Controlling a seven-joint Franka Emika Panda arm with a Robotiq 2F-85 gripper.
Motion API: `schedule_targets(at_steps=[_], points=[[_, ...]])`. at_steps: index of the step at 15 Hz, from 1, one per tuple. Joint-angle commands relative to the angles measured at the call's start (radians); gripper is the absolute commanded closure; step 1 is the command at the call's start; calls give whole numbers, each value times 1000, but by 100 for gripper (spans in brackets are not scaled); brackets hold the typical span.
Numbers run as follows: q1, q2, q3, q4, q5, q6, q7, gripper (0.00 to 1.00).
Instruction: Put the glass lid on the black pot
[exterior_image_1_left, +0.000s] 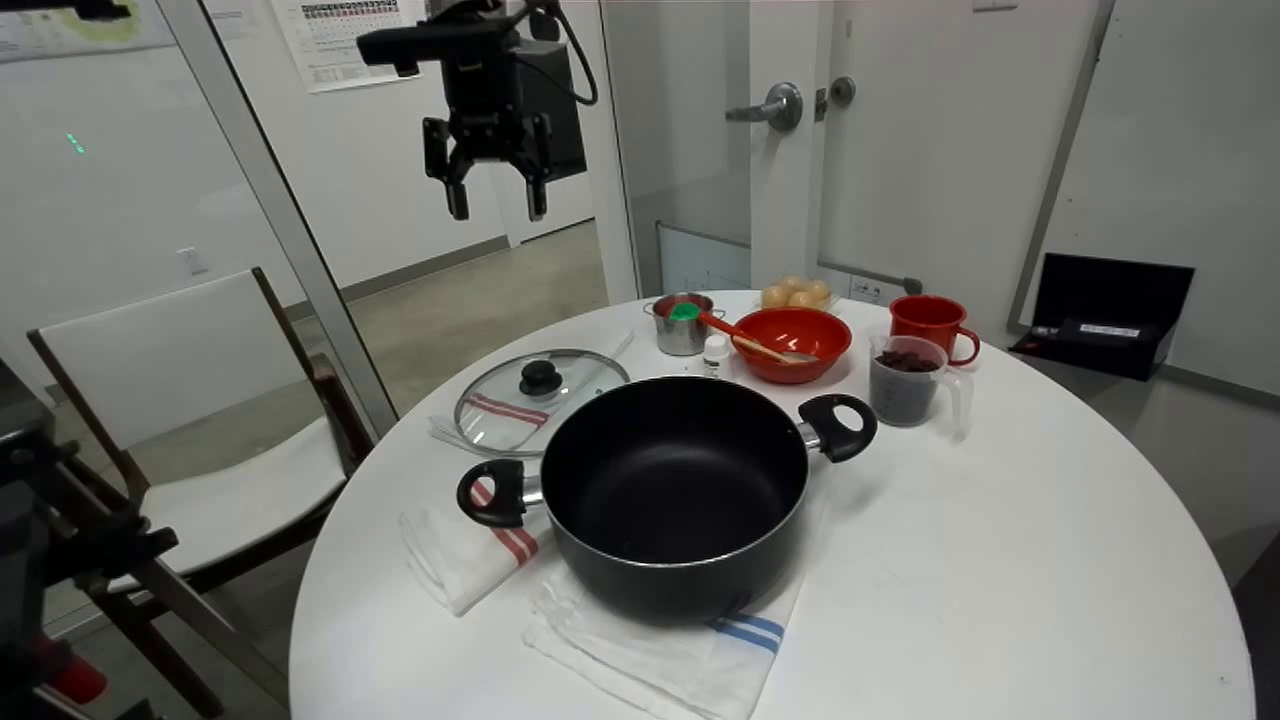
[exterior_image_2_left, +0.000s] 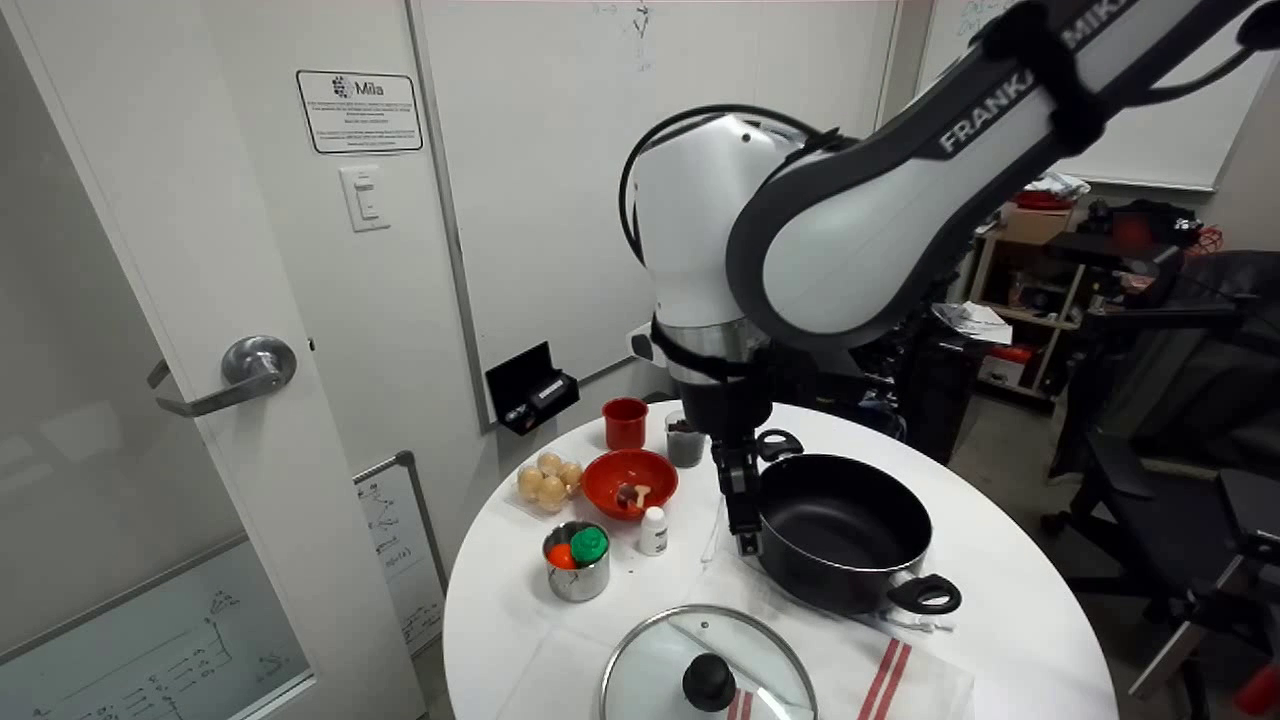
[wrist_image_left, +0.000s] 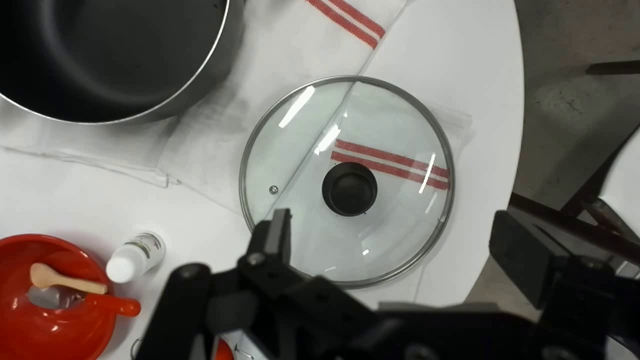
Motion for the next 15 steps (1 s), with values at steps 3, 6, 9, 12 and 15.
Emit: schedule_targets(at_steps=[3, 6, 9, 12, 15], points=[[32, 227, -30, 243, -38, -25, -3, 0], [28, 330, -25, 327, -25, -29, -15, 0], [32, 422, -27, 394, -27, -30, -19, 0], [41, 500, -30, 448, -31, -34, -24, 0], [49, 561, -29, 502, -32, -44, -34, 0]])
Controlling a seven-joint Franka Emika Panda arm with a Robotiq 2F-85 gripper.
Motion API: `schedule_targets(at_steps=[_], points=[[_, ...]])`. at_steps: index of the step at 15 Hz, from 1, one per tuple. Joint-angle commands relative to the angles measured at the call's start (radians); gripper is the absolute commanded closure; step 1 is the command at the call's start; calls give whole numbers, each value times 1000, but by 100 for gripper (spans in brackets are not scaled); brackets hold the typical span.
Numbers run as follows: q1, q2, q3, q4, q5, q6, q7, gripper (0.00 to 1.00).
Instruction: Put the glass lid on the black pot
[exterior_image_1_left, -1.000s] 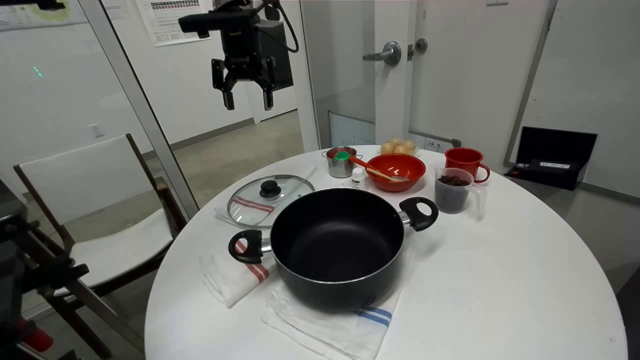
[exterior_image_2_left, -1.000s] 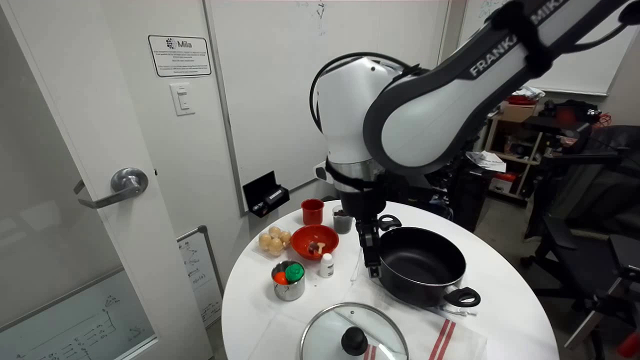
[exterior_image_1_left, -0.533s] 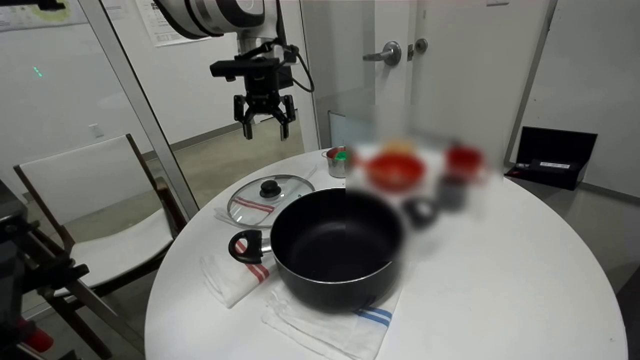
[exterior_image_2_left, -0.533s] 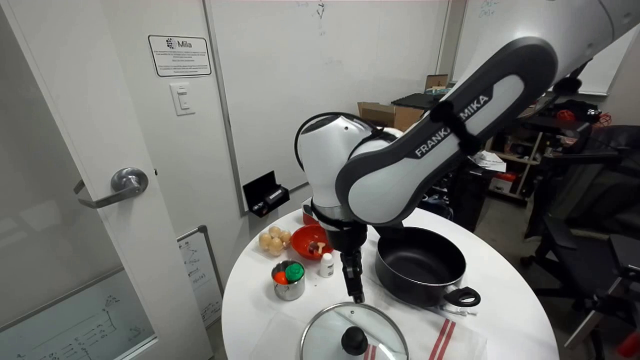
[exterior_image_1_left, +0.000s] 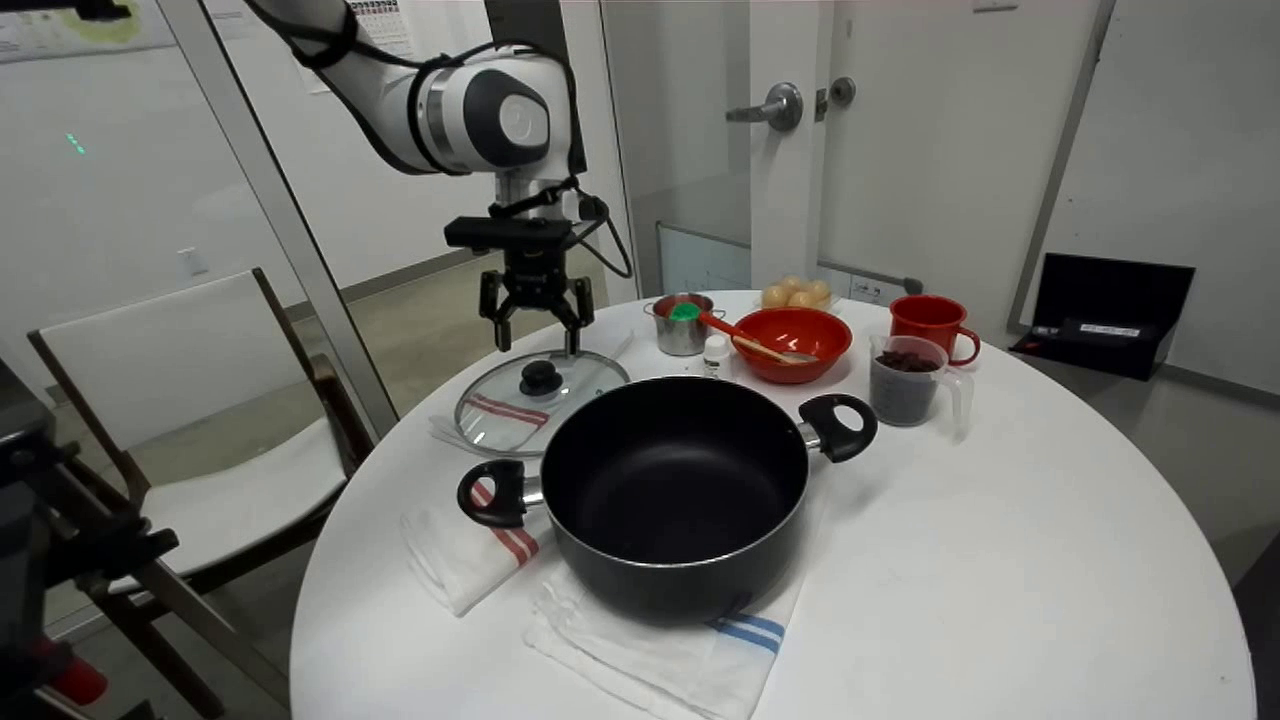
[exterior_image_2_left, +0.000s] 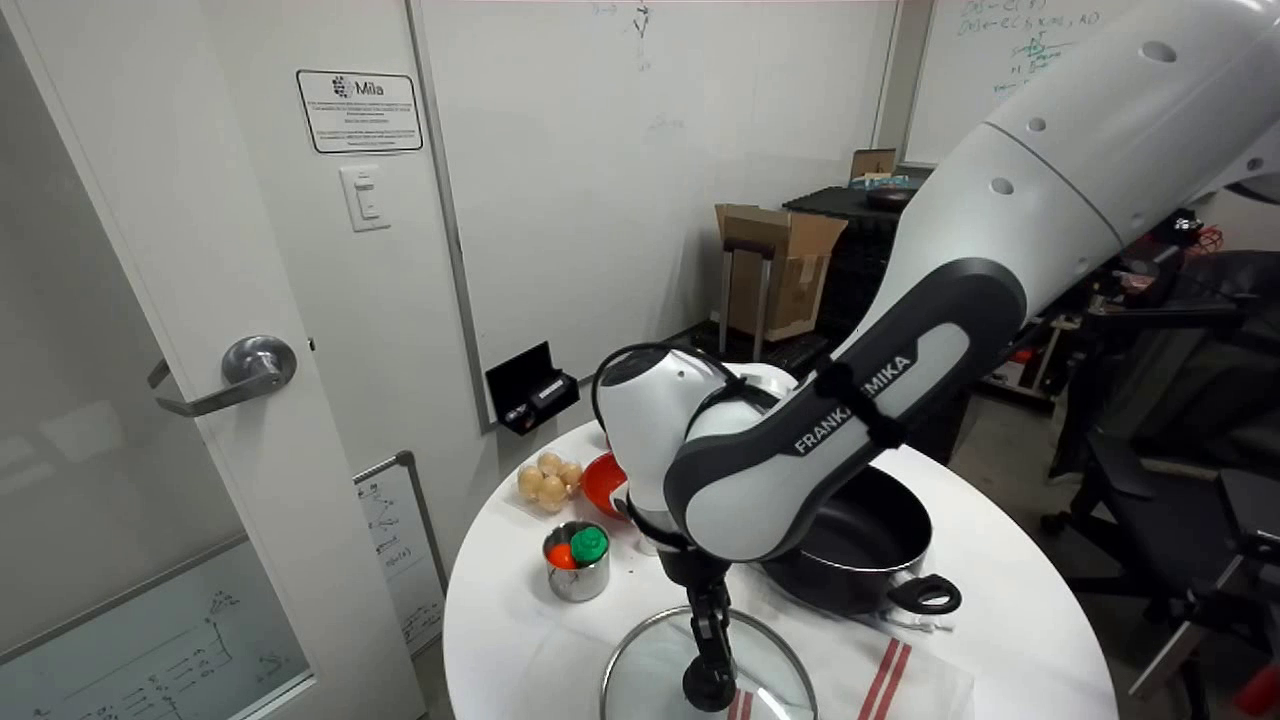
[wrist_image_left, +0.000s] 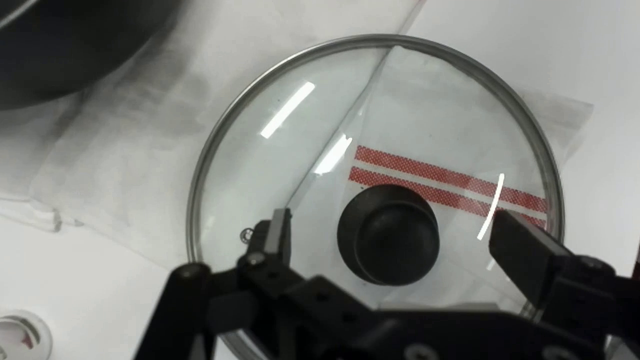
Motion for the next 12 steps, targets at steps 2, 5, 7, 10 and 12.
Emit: schedule_targets(at_steps=[2, 5, 7, 10, 12], points=[[25, 105, -9, 140, -15, -47, -27, 0], [28, 141, -7, 185, -10, -73, -35, 0], [32, 160, -8, 216, -9, -95, -37, 0], [34, 184, -7, 259, -8, -121, -42, 0], [37, 197, -7, 286, -7, -137, -45, 0]])
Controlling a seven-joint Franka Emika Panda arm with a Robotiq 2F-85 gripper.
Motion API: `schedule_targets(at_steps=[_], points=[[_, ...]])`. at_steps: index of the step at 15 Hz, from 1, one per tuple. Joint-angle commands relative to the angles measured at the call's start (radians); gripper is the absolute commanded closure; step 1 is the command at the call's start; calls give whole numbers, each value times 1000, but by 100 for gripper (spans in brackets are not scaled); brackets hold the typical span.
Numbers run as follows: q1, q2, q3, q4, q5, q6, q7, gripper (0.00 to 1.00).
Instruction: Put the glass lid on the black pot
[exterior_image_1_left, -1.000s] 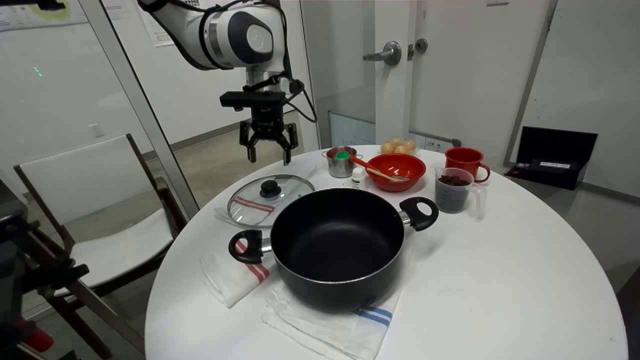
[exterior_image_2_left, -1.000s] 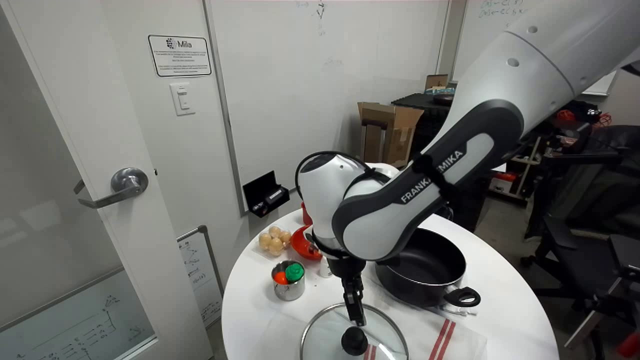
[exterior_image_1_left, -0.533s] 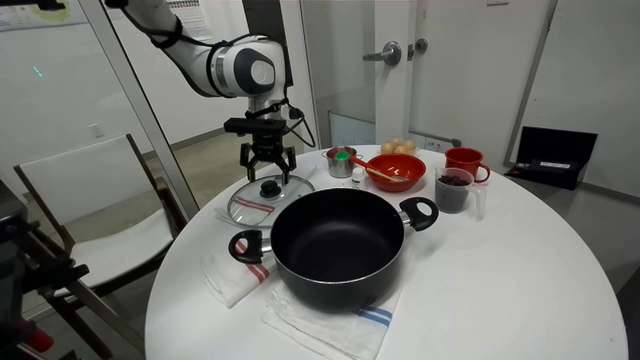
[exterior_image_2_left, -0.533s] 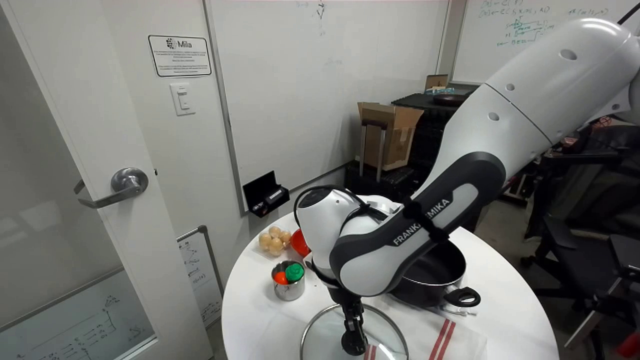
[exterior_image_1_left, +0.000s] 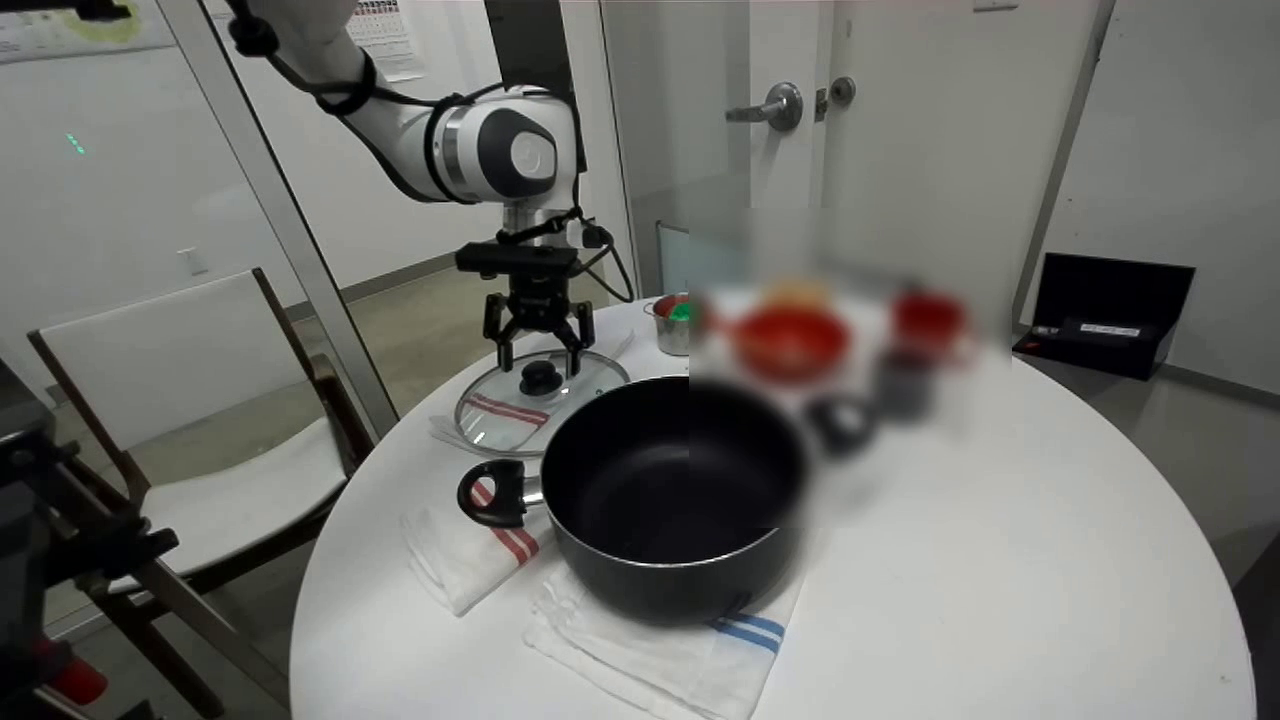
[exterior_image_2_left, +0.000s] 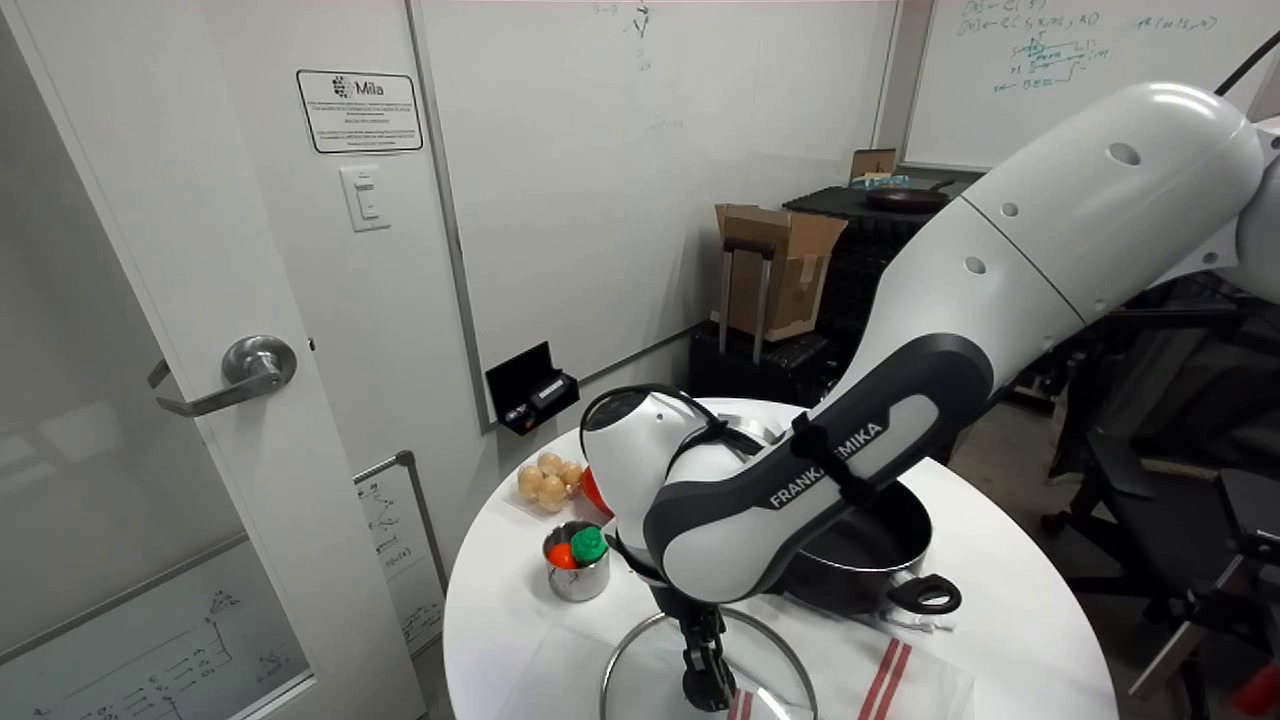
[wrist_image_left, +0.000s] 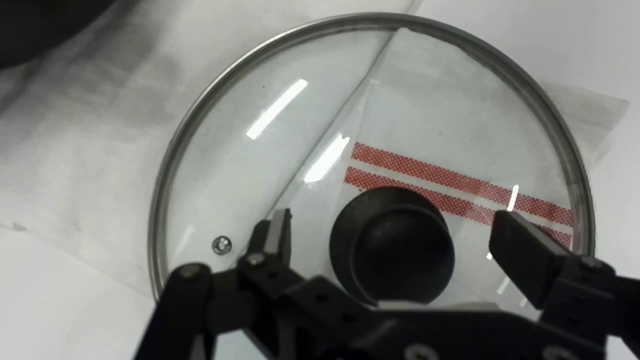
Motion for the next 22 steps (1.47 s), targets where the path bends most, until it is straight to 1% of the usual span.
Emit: schedule_targets(at_steps=[1, 3, 4, 9, 10, 12, 14, 22], points=[[14, 55, -6, 105, -6, -57, -27, 0], [15, 65, -5, 125, -6, -69, -36, 28], [16, 69, -4, 133, -5, -72, -41, 33], [21, 83, -2, 166, -3, -91, -53, 72], [18, 76, 1, 156, -6, -89, -53, 75], [16, 73, 1, 156, -6, -91, -55, 75], [15, 53, 3, 131, -5, -86, -55, 75], [6, -70, 5, 5, -1, -61, -32, 75]])
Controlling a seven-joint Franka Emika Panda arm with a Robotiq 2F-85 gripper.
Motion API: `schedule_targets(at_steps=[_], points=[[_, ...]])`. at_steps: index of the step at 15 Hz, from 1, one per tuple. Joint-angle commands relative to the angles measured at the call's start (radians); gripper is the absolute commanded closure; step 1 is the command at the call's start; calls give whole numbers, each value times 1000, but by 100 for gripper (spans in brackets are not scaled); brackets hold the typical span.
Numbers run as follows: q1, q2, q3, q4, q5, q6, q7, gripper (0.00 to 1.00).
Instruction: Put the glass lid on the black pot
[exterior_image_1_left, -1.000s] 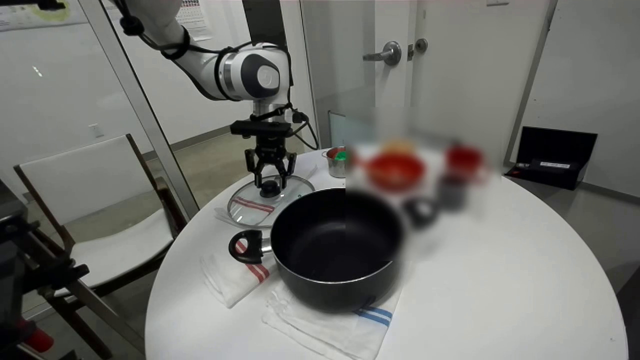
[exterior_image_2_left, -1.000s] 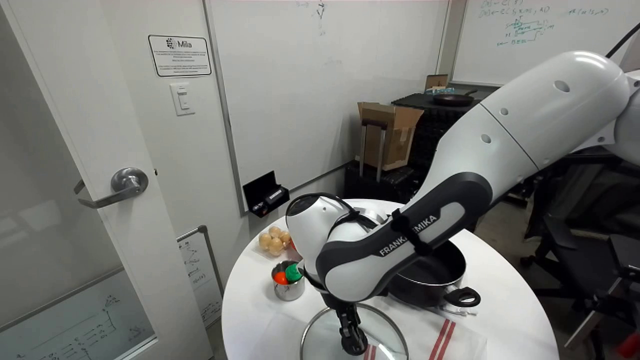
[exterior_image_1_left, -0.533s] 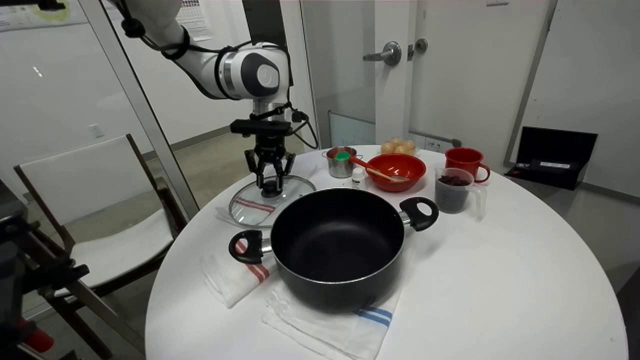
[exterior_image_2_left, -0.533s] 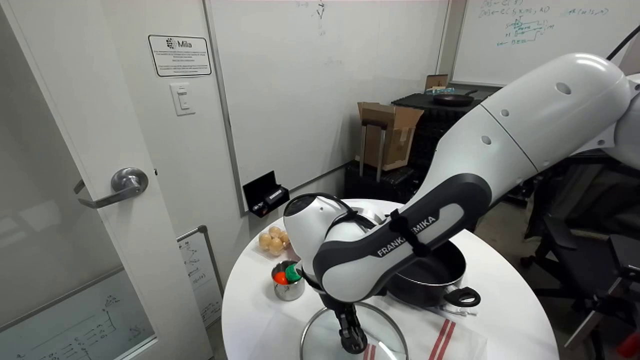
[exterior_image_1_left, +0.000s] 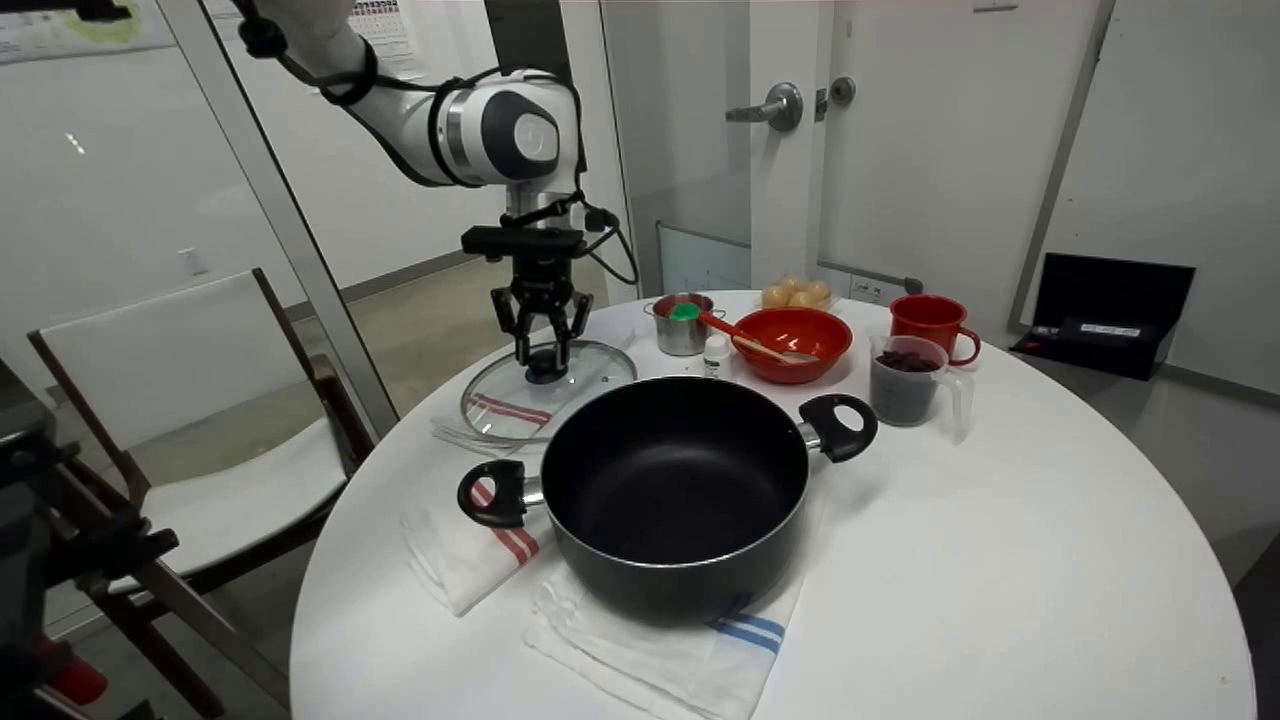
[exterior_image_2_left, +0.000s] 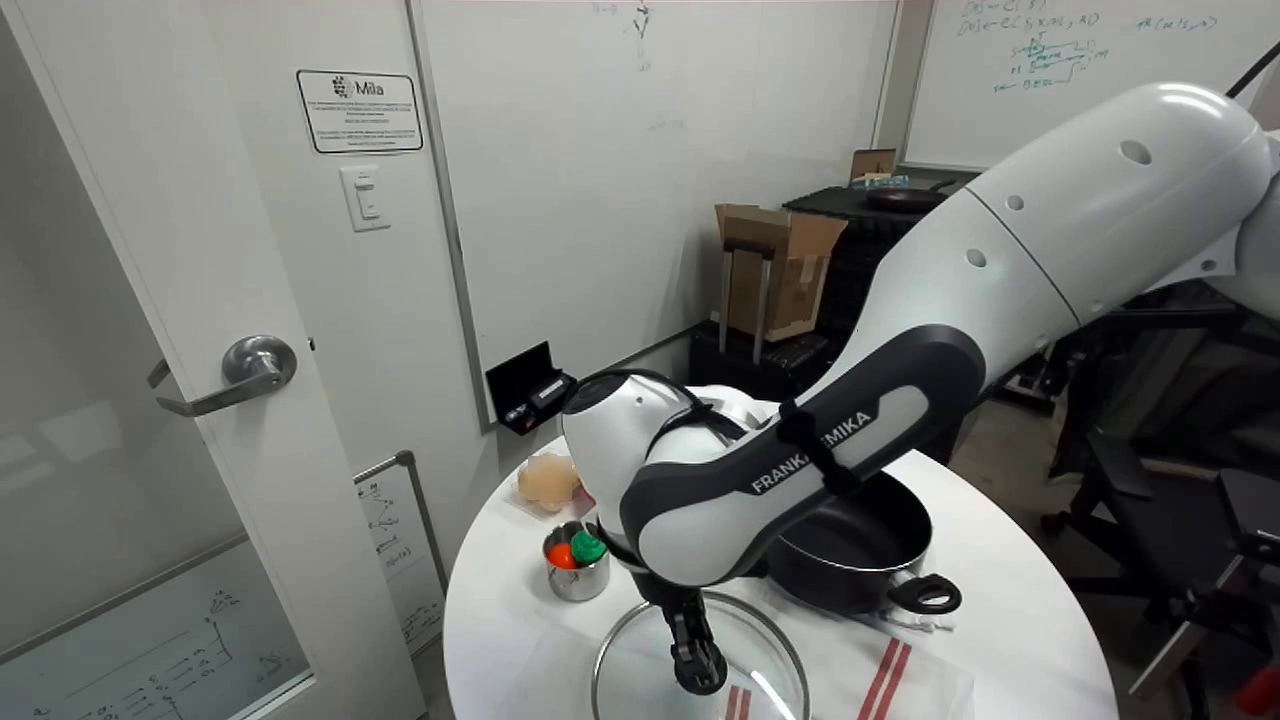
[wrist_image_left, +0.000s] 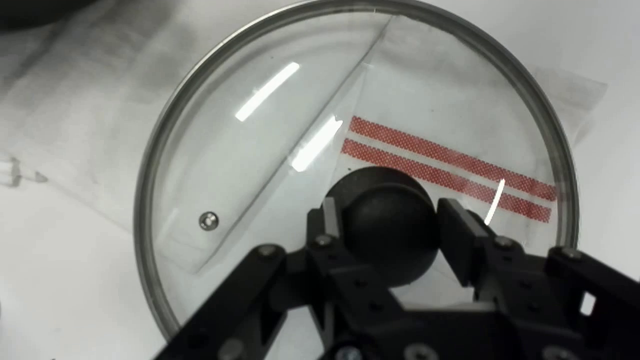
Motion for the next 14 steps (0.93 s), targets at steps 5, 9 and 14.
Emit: schedule_targets(at_steps=[5, 9, 14], points=[[-23, -230, 4, -225, 6, 43, 24, 75], [-43, -346, 5, -343, 25, 70, 63, 75], [-97, -449, 5, -451, 77, 90, 129, 75]])
